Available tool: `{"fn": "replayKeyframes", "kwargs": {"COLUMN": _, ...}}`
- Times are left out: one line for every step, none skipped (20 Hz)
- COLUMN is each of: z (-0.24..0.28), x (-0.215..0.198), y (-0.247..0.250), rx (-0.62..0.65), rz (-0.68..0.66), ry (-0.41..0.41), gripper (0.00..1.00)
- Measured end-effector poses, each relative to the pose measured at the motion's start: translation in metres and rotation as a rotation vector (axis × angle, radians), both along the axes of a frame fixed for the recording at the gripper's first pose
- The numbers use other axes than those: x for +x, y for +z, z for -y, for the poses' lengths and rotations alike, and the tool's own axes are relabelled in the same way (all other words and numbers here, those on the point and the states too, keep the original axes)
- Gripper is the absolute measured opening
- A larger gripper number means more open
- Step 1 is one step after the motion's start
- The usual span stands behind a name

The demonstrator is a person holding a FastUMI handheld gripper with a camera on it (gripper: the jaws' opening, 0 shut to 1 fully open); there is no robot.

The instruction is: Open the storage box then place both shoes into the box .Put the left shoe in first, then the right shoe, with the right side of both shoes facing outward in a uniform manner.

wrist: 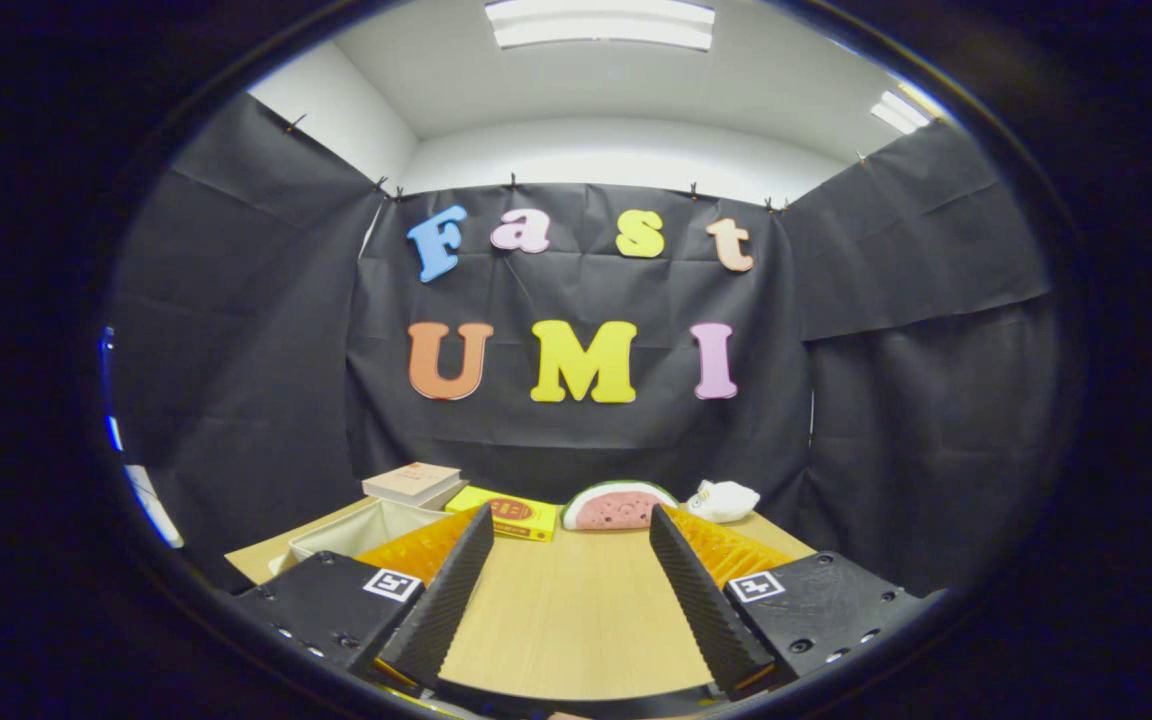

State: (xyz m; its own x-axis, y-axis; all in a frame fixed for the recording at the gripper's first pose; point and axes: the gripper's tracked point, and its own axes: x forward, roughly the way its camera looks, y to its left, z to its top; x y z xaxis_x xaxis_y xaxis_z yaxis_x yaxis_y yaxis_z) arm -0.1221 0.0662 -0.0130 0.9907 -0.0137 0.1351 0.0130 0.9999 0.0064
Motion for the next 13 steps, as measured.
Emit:
{"fn": "replayKeyframes", "kwargs": {"z": 0.006, "x": -0.001, "y": -0.001, "rx": 0.013, "rz": -0.003, "ry": -0.004, "gripper": 0.95}}
{"fn": "replayKeyframes", "kwargs": {"z": 0.010, "x": 0.000, "y": -0.003, "rx": 0.024, "rz": -0.008, "ry": -0.006, "gripper": 0.95}}
{"fn": "replayKeyframes", "kwargs": {"z": 0.012, "x": -0.001, "y": -0.004, "rx": 0.032, "rz": -0.012, "ry": -0.005, "gripper": 0.95}}
{"fn": "replayKeyframes", "kwargs": {"z": 0.015, "x": 0.000, "y": -0.006, "rx": 0.037, "rz": -0.015, "ry": -0.002, "gripper": 0.95}}
{"fn": "replayKeyframes", "kwargs": {"z": 0.018, "x": 0.000, "y": -0.008, "rx": 0.039, "rz": -0.018, "ry": -0.003, "gripper": 0.95}}
{"fn": "replayKeyframes", "kwargs": {"z": 0.019, "x": 0.001, "y": -0.009, "rx": 0.040, "rz": -0.020, "ry": -0.005, "gripper": 0.95}}
{"fn": "replayKeyframes", "kwargs": {"z": 0.019, "x": 0.001, "y": -0.011, "rx": 0.035, "rz": -0.023, "ry": -0.002, "gripper": 0.95}}
{"fn": "replayKeyframes", "kwargs": {"z": 0.019, "x": 0.000, "y": -0.013, "rx": 0.026, "rz": -0.025, "ry": -0.002, "gripper": 0.95}}
{"fn": "replayKeyframes", "kwargs": {"z": 0.019, "x": 0.001, "y": -0.013, "rx": 0.020, "rz": -0.023, "ry": -0.003, "gripper": 0.95}}
{"fn": "replayKeyframes", "kwargs": {"z": 0.018, "x": -0.001, "y": -0.011, "rx": 0.015, "rz": -0.017, "ry": -0.002, "gripper": 0.95}}
{"fn": "replayKeyframes", "kwargs": {"z": 0.017, "x": -0.004, "y": -0.010, "rx": 0.013, "rz": -0.007, "ry": -0.001, "gripper": 0.95}}
{"fn": "replayKeyframes", "kwargs": {"z": 0.017, "x": -0.004, "y": -0.009, "rx": 0.014, "rz": 0.000, "ry": 0.001, "gripper": 0.95}}
{"fn": "replayKeyframes", "kwargs": {"z": 0.017, "x": -0.007, "y": -0.008, "rx": 0.018, "rz": 0.008, "ry": 0.002, "gripper": 0.95}}
